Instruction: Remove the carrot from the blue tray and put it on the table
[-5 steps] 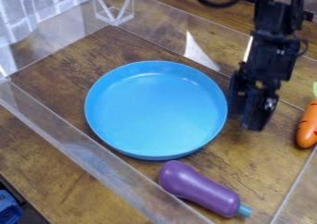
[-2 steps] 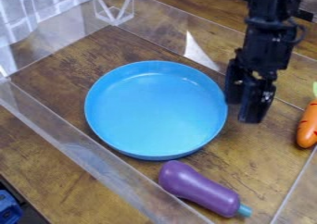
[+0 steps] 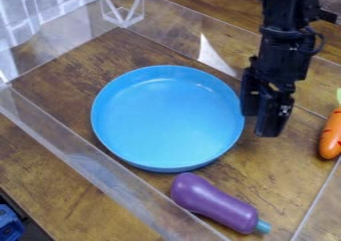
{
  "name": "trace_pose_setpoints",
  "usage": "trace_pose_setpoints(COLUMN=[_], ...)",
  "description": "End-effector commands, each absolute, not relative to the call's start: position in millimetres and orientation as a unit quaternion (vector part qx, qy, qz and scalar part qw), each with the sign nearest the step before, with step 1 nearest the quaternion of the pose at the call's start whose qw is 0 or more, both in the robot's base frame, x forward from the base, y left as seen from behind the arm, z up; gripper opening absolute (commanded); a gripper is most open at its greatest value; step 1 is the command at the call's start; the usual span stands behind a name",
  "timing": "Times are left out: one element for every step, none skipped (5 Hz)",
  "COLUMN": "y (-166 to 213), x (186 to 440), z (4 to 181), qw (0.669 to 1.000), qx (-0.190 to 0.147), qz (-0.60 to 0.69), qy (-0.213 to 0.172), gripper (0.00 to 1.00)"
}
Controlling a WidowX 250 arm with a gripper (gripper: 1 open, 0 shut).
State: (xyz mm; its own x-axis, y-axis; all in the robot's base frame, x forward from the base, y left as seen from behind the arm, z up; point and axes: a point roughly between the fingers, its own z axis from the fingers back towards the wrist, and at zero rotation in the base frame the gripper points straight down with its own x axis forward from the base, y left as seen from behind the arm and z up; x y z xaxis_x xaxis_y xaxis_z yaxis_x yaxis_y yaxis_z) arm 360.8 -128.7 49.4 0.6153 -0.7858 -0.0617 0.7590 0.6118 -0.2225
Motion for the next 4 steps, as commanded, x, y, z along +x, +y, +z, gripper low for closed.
trace_pose_setpoints(y=[-121,-121,-119,-117], x=[370,372,371,371], z=[88.7,91.3,82.3,72.8], qw=[0.899,0.899,0.881,0.861], qx=[-0.082,-0.083,-0.084,-0.083], qz=[-0.430,-0.430,-0.466,-0.501], qy=[0.023,0.019,0.019,0.019], gripper=[1.00,1.00,1.00,1.00])
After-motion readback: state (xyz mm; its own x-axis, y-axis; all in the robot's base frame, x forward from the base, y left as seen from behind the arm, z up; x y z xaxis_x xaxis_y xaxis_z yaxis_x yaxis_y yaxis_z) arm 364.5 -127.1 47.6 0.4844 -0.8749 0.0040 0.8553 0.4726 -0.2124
